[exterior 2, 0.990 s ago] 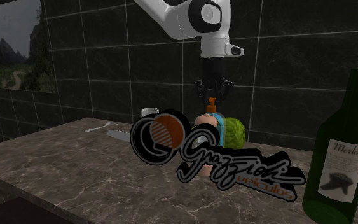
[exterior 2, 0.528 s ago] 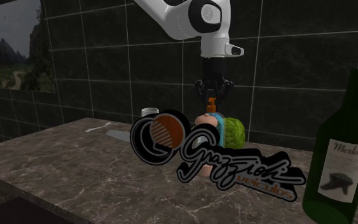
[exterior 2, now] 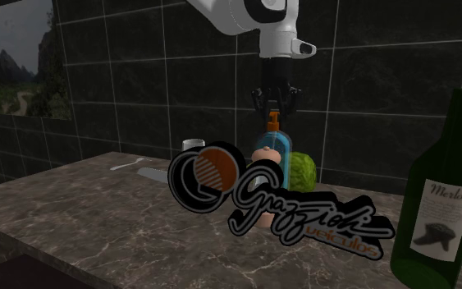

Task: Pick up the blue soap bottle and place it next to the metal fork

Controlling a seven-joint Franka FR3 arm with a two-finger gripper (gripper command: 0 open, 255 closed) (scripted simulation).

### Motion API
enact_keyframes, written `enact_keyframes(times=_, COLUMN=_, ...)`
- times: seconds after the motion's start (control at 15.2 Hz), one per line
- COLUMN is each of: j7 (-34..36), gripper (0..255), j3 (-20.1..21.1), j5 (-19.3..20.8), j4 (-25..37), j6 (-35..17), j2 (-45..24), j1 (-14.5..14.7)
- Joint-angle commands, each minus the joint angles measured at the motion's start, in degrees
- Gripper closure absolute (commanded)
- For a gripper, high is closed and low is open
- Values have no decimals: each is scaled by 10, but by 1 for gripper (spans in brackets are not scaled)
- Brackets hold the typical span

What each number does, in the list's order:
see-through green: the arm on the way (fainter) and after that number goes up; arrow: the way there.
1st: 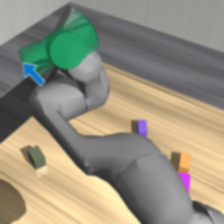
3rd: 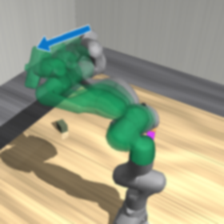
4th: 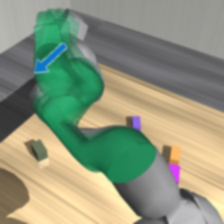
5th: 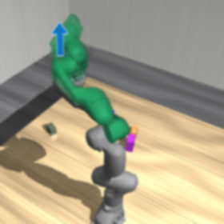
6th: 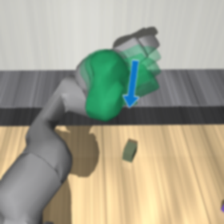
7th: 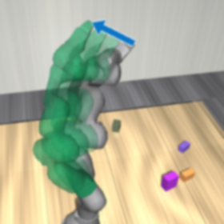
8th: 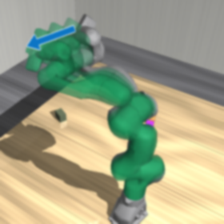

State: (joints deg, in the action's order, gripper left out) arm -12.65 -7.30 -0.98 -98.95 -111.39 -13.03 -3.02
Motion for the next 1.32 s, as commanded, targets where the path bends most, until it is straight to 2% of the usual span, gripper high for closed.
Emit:
enact_keyframes(times=0.0, j7=0, gripper=255, j3=0, j5=0, j4=10, j6=13, j2=3, j1=0)
enact_keyframes(times=0.66, j7=0, gripper=255, j3=-1, j5=2, j4=71, j6=83, j2=12, j1=-1)
enact_keyframes(times=1.25, j7=115, gripper=255, j3=46, j5=14, j4=-11, j6=64, j2=75, j1=67)
